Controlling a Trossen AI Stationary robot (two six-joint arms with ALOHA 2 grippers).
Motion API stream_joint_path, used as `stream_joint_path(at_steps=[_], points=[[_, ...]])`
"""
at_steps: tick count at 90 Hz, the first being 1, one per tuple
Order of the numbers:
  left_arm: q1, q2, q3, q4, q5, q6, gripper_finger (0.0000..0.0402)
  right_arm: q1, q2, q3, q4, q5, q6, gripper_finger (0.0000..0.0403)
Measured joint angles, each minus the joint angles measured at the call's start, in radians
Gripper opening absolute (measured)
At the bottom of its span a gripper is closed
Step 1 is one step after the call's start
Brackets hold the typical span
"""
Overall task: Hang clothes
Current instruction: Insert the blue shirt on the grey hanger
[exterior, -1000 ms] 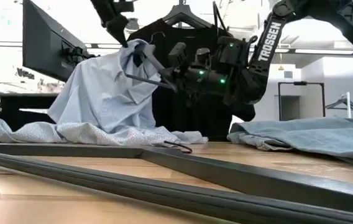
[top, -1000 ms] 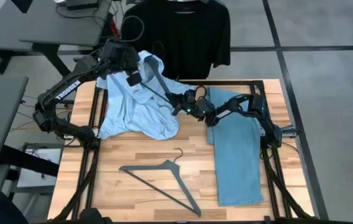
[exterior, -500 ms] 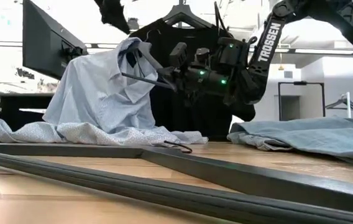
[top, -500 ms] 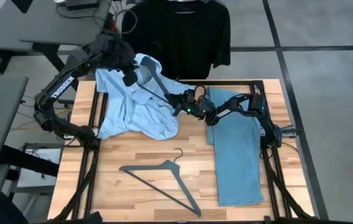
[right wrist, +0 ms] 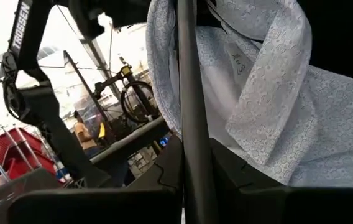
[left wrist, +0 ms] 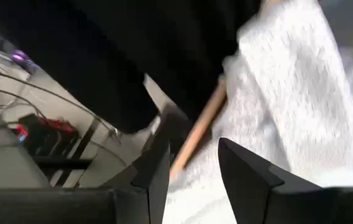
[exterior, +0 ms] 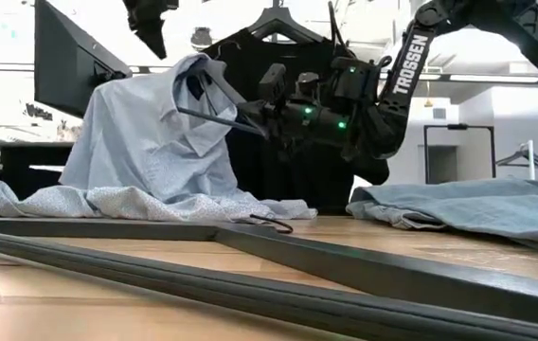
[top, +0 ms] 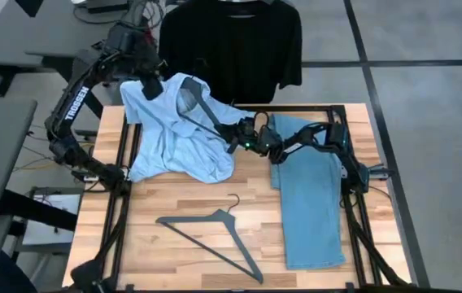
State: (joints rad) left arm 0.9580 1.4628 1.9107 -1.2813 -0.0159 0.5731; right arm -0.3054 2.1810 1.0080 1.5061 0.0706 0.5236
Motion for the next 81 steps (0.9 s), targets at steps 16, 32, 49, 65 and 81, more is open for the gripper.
stream_joint_path(at_steps=[16,32,49,65,81], points=[[0.014,-0.007,-0.107,-0.019,0.013,0.057,0.0121,-0.001,-0.001,0.0,0.003,-0.049,0.0,0.0029],[0.012,-0.007,-0.185,-0.013,0.023,0.111,0.0121,-0.002,-0.006,-0.003,-0.006,-0.103,-0.024,0.0029],[0.013,-0.008,-0.187,-0.021,0.197,0.099,0.0121,-0.001,-0.025,-0.003,-0.024,-0.154,-0.051,0.0029],[0.006,-0.007,-0.187,-0.031,0.507,0.024,0.0121,-0.014,-0.039,-0.003,-0.001,-0.267,-0.056,0.0029],[-0.035,-0.007,-0.188,-0.034,0.584,-0.009,0.0121,-0.015,-0.039,-0.002,-0.005,-0.296,-0.056,0.0029]])
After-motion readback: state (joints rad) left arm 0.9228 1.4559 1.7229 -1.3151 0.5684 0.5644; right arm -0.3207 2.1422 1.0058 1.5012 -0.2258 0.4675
